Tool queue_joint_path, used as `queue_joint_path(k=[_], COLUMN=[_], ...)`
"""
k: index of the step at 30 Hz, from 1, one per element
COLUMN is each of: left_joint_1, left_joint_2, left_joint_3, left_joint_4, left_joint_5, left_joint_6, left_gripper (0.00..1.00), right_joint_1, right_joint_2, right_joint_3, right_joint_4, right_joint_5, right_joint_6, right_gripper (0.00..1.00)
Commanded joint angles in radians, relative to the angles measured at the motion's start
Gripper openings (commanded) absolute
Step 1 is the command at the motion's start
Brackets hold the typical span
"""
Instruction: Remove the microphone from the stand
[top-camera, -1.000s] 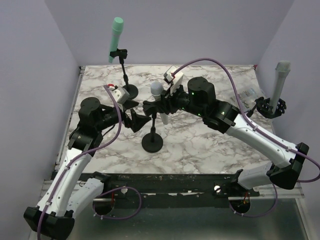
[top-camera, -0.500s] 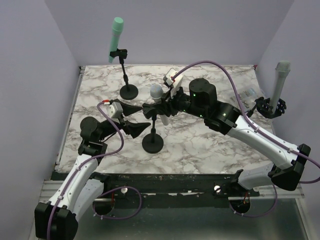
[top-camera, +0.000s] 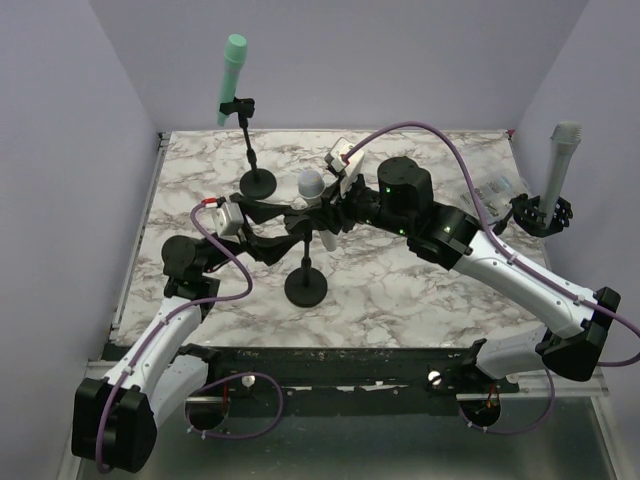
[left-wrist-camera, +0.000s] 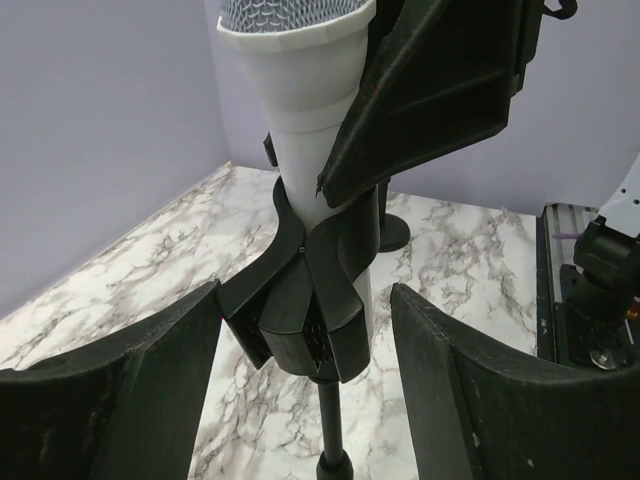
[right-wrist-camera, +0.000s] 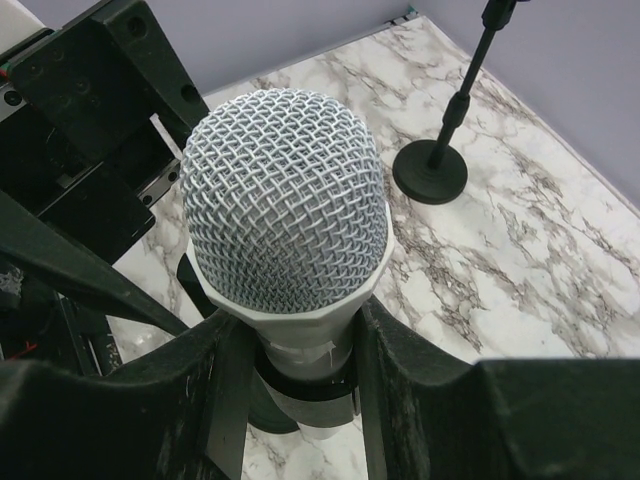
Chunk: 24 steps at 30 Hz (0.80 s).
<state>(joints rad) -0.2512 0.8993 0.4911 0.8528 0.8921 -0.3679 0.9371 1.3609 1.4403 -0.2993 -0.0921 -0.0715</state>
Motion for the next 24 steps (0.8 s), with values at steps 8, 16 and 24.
queue_joint_path(k=[8,16,24], left_joint_1=[-0.022,-0.022,-0.022], left_joint_2=[-0.006,0.014,0.05], left_joint_3=[0.006,0.018,0.021], left_joint_4=[-0.052,-0.086,-0.025], left_joint_5=[0.043,0.022,0.034], left_joint_6=[0.06,0.077,0.026], left_gripper=[0.8,0.7,0.61], right_joint_1=[0.006,0.007,0.006], right_joint_2=[0.009,-0.005,0.003], right_joint_3=[0.005,-0.009,-0.01], right_joint_4=[0.042,0.046,0.054], right_joint_5=[-0.036,-0.04,-0.052], right_joint_6=[0.015,0.024,0.03], right_gripper=[0.01,0.01,0.01])
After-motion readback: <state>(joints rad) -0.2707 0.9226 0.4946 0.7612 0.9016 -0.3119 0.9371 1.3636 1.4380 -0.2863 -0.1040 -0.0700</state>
